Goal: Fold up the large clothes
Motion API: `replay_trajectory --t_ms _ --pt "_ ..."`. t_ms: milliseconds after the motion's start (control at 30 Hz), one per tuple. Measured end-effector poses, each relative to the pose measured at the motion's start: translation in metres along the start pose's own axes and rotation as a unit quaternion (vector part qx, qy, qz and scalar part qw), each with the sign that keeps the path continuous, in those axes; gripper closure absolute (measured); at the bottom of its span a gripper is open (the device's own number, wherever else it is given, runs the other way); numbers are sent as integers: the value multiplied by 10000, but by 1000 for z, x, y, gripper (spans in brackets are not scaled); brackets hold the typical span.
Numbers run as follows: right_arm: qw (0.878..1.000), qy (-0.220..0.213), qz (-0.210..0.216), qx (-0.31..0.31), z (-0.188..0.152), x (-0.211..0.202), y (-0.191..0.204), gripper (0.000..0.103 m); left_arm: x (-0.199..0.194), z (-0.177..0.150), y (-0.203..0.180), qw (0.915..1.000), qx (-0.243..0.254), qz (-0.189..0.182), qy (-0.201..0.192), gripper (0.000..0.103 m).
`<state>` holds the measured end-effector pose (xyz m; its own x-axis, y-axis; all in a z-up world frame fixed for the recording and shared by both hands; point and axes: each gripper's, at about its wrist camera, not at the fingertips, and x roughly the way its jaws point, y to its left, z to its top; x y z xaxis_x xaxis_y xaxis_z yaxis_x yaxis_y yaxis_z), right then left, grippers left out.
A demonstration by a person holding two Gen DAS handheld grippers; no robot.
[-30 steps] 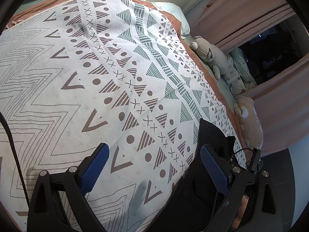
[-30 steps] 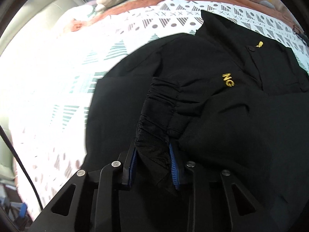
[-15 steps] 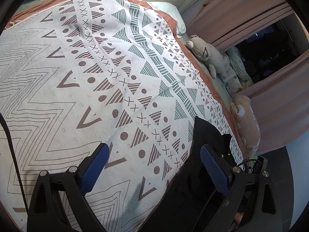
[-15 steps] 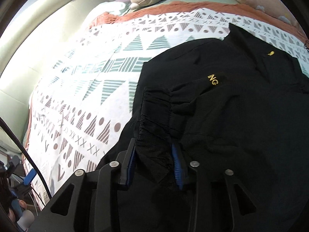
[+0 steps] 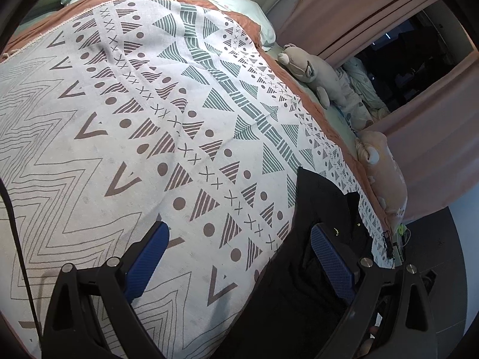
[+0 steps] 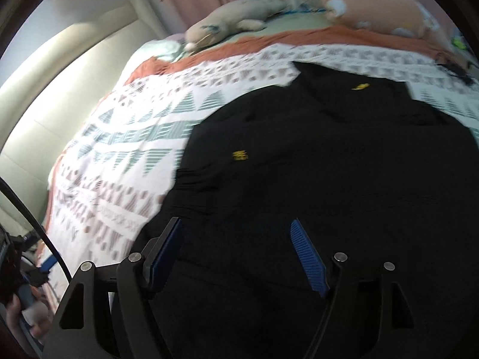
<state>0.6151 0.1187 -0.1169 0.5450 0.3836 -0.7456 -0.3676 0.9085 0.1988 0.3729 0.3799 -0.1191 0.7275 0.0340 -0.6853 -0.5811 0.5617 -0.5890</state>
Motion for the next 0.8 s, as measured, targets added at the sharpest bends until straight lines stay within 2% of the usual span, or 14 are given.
replay_trajectory --t_ms 267,333,433,500,567,667,733,800 --pt "9956 -206 -545 736 -41 -42 -90 31 15 -20 -32 9989 430 117 163 6" --pt "9936 -258 -622 907 -55 -48 -111 31 21 -28 -45 9974 681 114 226 6" --pt "9895 -38 -916 1115 -62 -45 -134 31 24 -41 -67 9925 1184 220 207 6" --pt "9891 -153 -682 1297 -63 -53 -140 31 23 -49 -80 9882 1496 287 152 6" --pt "9897 -200 -653 1255 -62 -60 -140 31 22 -57 -89 9860 1635 260 176 6" --pt "9885 -304 -647 1332 -67 -73 -146 31 13 -74 -97 9871 1572 42 285 6" --pt "9879 -370 -535 1410 -75 -83 -145 31 -1 -90 -100 9875 1554 -134 218 6" --pt "9877 -439 -651 1355 -83 -98 -153 31 -16 -104 -103 9862 1638 -162 147 6"
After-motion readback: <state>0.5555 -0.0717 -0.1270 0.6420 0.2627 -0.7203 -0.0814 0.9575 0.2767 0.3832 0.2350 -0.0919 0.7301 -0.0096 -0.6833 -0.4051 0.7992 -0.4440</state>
